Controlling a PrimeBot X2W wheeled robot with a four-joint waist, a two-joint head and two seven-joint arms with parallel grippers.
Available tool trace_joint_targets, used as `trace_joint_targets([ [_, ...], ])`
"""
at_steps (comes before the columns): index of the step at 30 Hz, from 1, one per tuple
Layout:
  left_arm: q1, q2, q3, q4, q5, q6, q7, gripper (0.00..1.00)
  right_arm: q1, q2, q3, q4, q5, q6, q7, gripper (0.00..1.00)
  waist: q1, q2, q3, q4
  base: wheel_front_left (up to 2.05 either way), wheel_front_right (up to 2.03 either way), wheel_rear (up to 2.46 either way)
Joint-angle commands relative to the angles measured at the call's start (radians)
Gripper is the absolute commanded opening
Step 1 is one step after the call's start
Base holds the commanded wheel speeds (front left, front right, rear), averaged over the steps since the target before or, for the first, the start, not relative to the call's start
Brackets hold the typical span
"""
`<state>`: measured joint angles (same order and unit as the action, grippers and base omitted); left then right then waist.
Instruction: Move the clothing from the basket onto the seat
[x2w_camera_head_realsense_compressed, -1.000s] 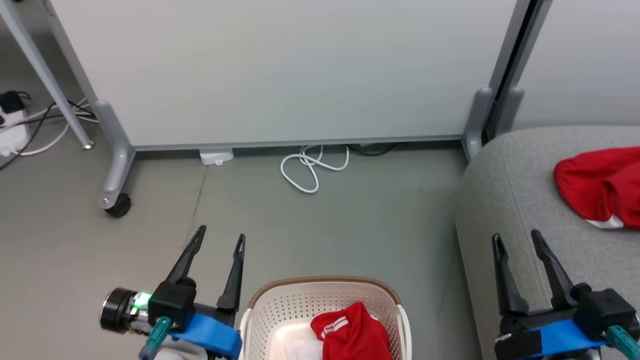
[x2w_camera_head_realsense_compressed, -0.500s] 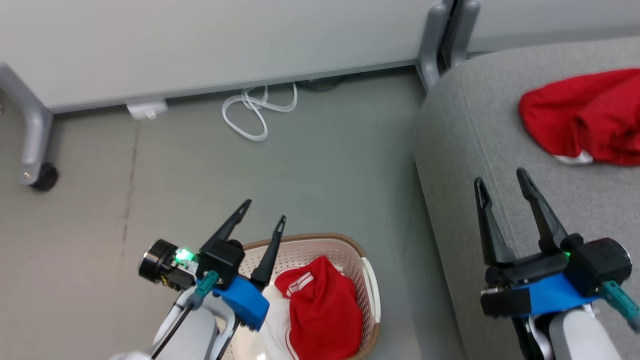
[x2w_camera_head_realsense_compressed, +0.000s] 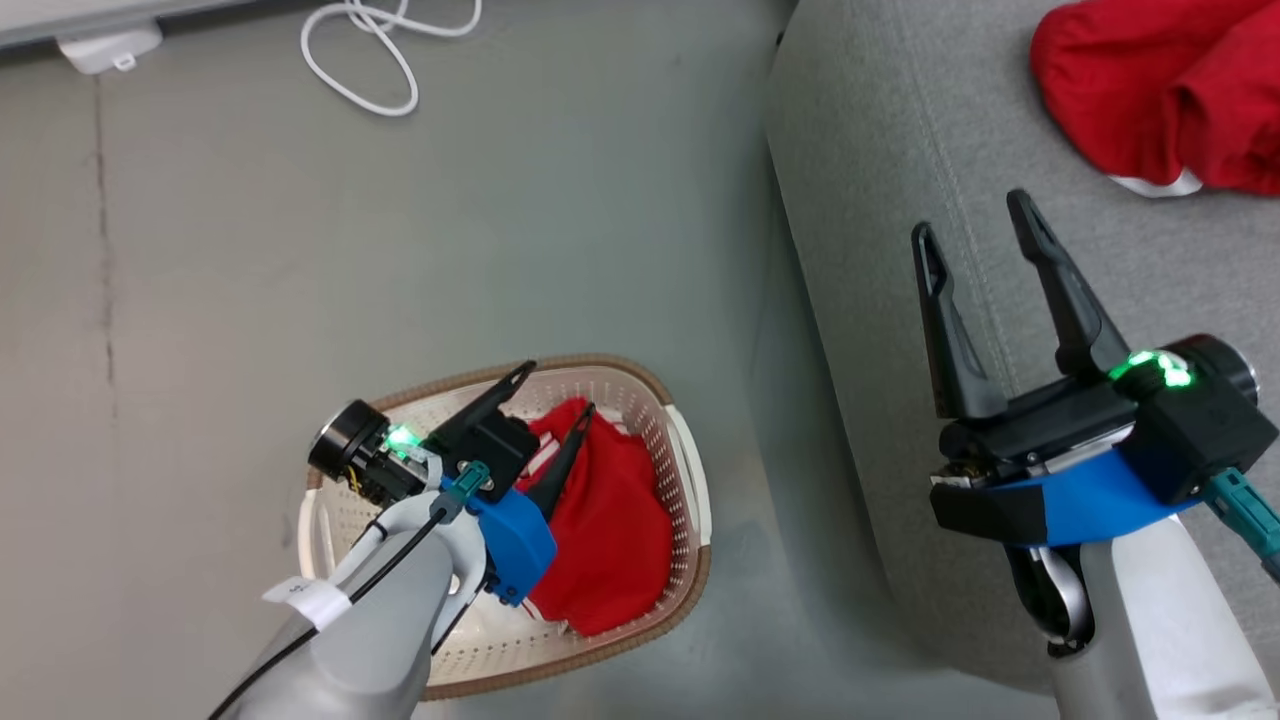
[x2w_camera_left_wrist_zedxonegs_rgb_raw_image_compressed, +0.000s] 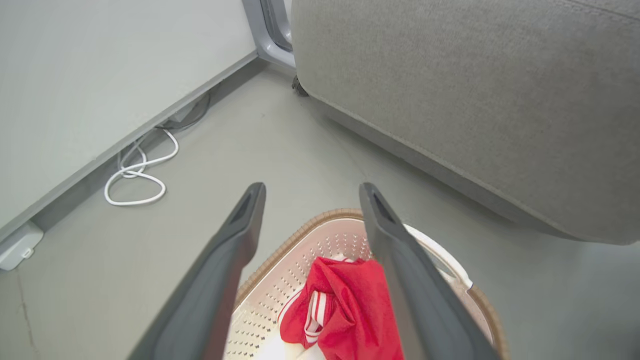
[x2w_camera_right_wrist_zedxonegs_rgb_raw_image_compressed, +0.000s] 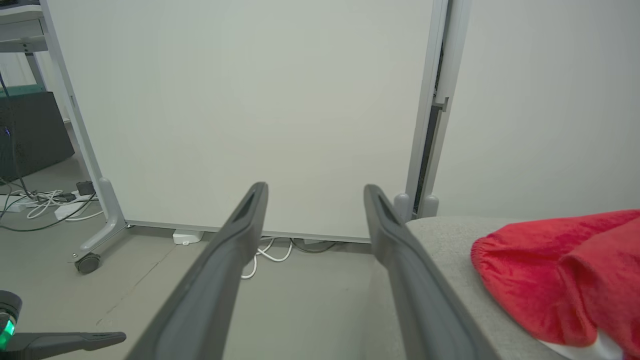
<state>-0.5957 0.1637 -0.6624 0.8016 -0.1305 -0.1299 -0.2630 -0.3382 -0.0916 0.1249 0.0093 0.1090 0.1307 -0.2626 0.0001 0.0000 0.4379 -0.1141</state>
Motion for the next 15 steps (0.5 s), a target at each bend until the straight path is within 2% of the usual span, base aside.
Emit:
trace_joint_targets([
  [1,-0.036,0.006,-0.013,0.020,-0.008,-0.001,-0.003,1.00,-0.024,-0.007,0.005,-0.009,0.002,0.000,-0.003,1.00,-0.0001,0.0000,0.028,0.008,0.00,0.00,0.00],
  [15,-0.208,-0.024,-0.213,0.287,-0.122,-0.001,-0.003,1.00,-0.128,-0.020,0.028,-0.055,-0.012,0.000,-0.003,1.00,-0.0001,0.0000,0.246,0.003,0.00,0.00,0.00],
])
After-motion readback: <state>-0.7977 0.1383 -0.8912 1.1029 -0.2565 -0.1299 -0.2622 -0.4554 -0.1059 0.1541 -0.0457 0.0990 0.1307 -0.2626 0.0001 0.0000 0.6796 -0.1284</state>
